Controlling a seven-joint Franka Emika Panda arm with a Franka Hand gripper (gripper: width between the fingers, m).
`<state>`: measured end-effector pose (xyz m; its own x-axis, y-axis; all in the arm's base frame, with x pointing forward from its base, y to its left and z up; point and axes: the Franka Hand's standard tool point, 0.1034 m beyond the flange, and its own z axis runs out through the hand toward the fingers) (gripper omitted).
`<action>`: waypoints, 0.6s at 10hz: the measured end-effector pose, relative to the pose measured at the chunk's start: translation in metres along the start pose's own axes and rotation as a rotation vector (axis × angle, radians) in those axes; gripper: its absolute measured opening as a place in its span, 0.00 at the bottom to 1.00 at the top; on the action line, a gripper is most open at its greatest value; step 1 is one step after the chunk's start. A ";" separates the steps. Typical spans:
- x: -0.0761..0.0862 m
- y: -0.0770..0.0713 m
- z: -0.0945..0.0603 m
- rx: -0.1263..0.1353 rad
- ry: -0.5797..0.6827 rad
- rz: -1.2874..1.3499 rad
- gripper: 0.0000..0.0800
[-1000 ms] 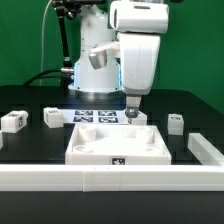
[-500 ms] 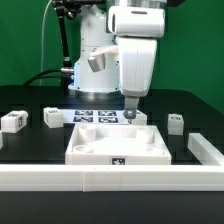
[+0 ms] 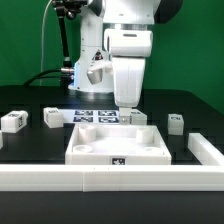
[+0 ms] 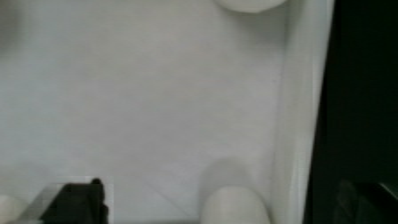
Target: Assemble one leg
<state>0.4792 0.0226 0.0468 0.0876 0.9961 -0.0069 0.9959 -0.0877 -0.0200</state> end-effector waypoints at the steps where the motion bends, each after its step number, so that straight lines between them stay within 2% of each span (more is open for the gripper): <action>1: 0.001 -0.010 0.006 0.010 0.001 0.004 0.81; 5: -0.001 -0.040 0.027 0.046 0.003 0.018 0.81; 6: -0.002 -0.040 0.033 0.054 0.005 0.023 0.81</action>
Offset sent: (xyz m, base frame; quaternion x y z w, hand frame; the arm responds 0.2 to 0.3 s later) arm -0.0337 0.0019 -0.0148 0.0055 -0.0062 0.0145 0.9999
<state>0.4388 0.0236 0.0146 0.1106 0.9939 -0.0033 0.9911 -0.1106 -0.0741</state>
